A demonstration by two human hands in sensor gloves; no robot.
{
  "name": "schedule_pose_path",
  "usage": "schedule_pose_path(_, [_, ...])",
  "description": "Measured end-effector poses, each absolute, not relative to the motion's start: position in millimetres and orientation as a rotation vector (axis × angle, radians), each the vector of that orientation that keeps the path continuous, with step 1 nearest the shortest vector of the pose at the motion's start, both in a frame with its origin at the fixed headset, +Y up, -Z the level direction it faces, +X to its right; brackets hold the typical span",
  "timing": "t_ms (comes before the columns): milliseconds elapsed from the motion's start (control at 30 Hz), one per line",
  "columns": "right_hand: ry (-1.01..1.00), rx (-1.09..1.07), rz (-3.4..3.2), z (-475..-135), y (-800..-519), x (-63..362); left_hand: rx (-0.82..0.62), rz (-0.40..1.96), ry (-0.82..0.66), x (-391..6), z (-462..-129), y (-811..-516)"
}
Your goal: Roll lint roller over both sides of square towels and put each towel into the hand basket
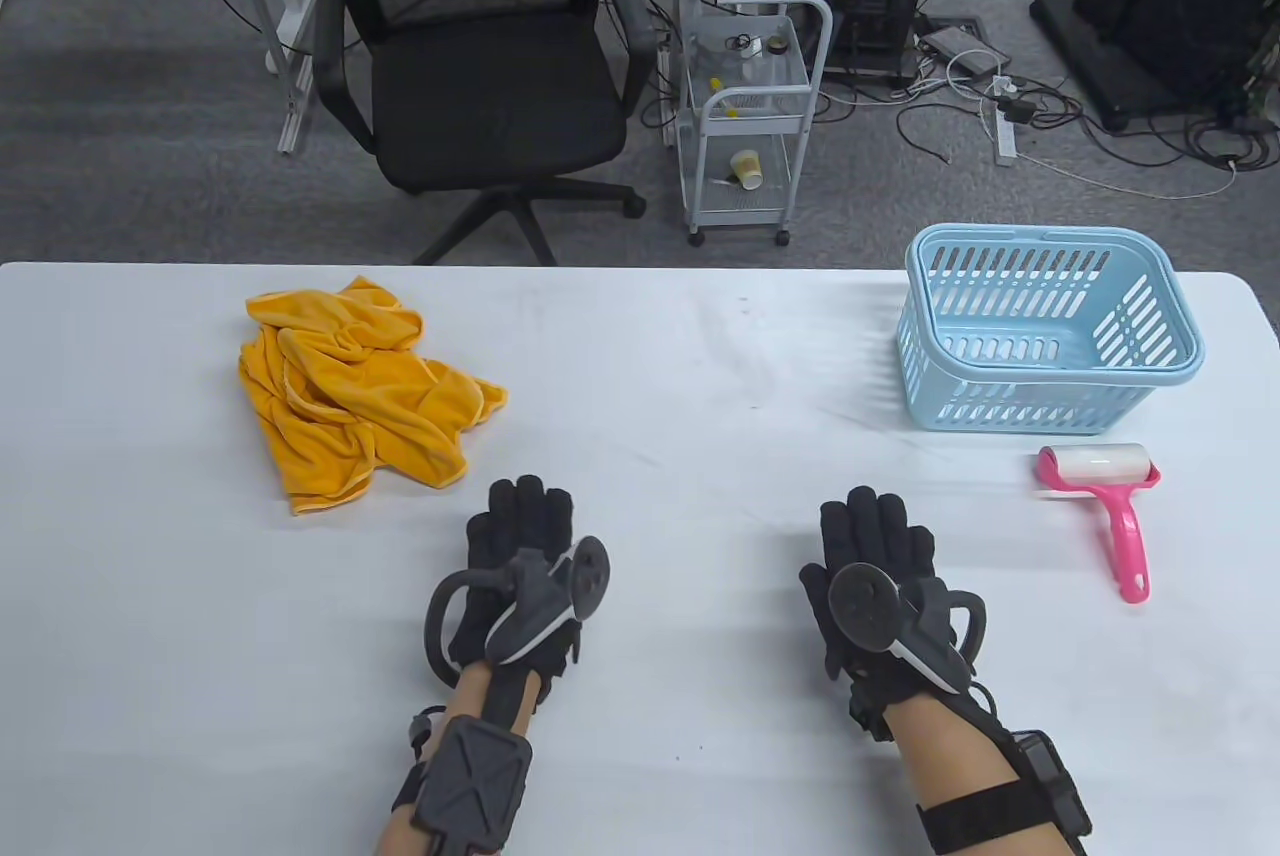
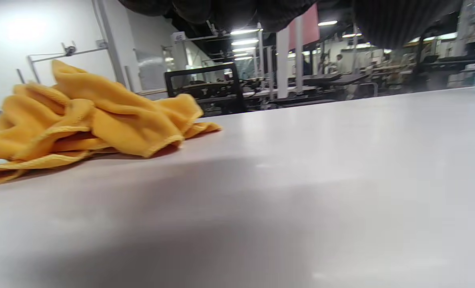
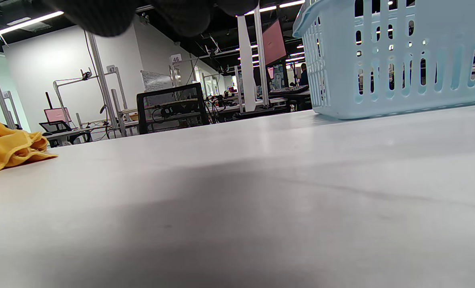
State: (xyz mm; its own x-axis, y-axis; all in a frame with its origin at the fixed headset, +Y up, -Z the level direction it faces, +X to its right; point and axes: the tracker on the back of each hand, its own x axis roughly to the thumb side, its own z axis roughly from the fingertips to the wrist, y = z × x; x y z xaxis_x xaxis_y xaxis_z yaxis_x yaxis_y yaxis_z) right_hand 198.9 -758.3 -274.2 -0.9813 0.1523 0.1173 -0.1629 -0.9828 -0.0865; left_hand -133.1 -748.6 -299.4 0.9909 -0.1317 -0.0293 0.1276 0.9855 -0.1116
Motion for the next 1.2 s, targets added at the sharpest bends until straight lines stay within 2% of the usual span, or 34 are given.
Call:
schedule_pose_path(200, [-0.116, 0.155, 2.958, -275, -760, 205, -0.165, -0.072, 0.226, -193, -357, -746])
schedule_pose_path(500, [-0.122, 0.164, 2.919, -277, -758, 205, -0.230, -0.058, 0.342, -228, -407, -769])
schedule_pose_path(733, [-0.106, 0.160, 2.908, -279, -760, 205, -0.259, -0.124, 0.387, -235, -419, -785])
schedule_pose_path(1200, [-0.048, 0.166, 2.901, -279, -765, 207, -0.123, -0.331, 0.359, -244, -424, -771])
